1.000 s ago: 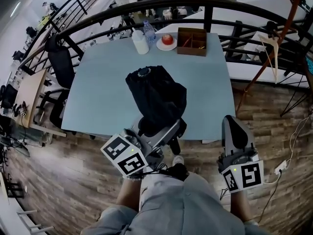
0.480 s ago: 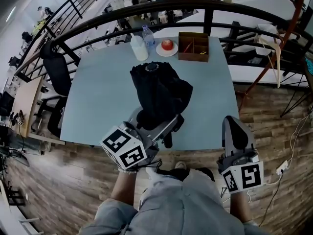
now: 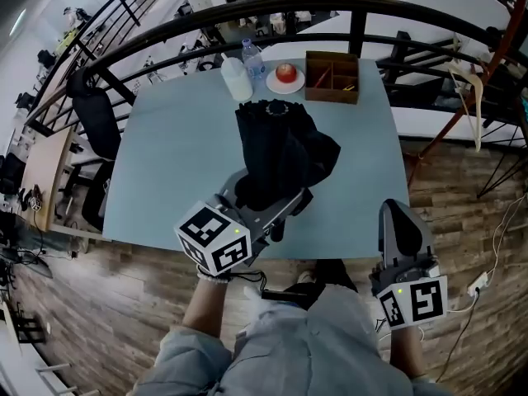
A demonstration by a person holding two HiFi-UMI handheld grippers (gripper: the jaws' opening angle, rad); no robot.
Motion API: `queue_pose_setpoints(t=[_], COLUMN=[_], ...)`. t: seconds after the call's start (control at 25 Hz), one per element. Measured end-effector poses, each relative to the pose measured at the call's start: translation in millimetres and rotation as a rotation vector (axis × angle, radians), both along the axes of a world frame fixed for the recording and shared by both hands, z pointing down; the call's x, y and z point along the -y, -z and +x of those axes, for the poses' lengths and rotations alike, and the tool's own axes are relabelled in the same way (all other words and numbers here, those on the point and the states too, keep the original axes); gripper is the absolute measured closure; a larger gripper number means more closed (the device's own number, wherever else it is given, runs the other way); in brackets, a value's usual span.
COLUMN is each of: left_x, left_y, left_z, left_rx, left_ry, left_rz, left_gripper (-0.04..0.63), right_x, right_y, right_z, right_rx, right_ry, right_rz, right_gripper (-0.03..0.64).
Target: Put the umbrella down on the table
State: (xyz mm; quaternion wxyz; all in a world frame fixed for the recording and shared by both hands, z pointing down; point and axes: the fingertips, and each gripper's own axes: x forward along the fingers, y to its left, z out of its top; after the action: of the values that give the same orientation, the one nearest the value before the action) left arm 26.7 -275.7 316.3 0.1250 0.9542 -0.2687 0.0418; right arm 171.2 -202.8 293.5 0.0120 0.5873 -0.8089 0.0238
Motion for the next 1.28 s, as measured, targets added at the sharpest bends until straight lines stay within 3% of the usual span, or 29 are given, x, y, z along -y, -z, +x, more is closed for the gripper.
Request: queue_pose_setpoints(t=[0.28, 0.6, 1.28], left_x=[23, 72, 156], left_y=[-18, -44, -159], left_z=[4, 33, 100], left_rx=[0.079, 0.198, 0.560], left_ry=[-0.018, -0.045, -0.245], left_rz=[0.012, -0.015, -0.072], left_gripper=[0.334, 0.334, 0.334], right_x=[23, 68, 133], right_y=[-13, -25, -76], right_z=[-1, 14, 35], right_rx=[0.013, 0.039, 0.056], right_ry=[0.020, 0.062, 0.114], right_rz=[-0.005, -0.041, -0.158], right_gripper=[0.618, 0.618, 0.618])
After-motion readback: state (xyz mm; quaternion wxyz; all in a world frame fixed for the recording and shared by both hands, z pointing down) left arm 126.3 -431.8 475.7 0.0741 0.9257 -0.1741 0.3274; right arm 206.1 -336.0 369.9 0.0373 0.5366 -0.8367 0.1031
